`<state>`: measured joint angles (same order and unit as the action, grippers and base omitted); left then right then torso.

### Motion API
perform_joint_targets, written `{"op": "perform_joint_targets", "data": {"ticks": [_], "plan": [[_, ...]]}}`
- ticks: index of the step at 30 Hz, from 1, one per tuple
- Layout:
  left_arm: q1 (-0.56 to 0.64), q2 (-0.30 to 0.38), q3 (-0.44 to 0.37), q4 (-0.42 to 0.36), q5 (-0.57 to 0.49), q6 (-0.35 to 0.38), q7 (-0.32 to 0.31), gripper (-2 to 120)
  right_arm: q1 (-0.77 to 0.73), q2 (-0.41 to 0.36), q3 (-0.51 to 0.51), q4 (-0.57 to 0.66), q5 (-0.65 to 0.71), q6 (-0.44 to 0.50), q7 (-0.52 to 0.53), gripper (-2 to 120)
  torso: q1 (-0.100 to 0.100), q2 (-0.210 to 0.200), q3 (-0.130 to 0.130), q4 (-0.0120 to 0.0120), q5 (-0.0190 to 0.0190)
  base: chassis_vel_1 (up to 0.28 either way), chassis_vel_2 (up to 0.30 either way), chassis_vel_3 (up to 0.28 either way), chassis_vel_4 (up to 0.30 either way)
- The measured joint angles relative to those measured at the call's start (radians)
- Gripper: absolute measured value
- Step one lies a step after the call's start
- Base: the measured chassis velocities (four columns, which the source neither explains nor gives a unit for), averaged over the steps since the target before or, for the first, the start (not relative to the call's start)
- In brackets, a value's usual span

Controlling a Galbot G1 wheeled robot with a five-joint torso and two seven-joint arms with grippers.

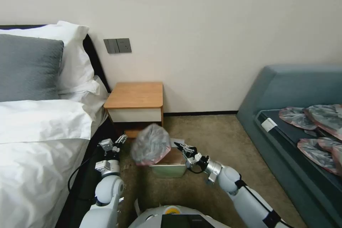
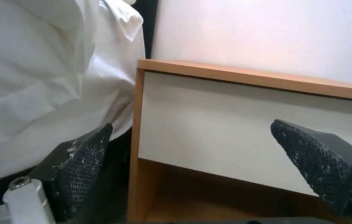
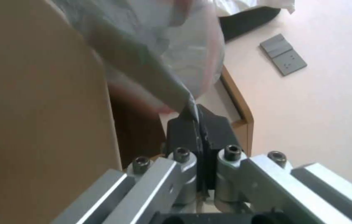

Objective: Pick up the garbage bag from the table and place it over the trash can.

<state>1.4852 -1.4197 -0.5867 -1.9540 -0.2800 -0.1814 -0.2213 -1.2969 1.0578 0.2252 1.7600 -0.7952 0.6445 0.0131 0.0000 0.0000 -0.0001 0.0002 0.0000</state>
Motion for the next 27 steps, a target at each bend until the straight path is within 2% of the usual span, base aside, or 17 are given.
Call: {"op": "perform_joint_targets", "data": {"ticks": [20,27], "plan": [[-0.005,0.0,0.033,0.007,0.008,0.001,0.0,98,-0.056,-0.032,0.009,0.006,0.002,0.025,-0.001,0,0.0,0.0,0.0,-0.0002,0.0,0.0,0.0,0.0,0.0],[-0.019,-0.004,0.06,0.024,0.028,0.004,0.006,98,-0.08,-0.062,0.039,0.014,0.069,0.036,-0.014,25,0.0,0.0,0.0,-0.0002,0.0,0.0,0.0,0.0,0.0]]}}
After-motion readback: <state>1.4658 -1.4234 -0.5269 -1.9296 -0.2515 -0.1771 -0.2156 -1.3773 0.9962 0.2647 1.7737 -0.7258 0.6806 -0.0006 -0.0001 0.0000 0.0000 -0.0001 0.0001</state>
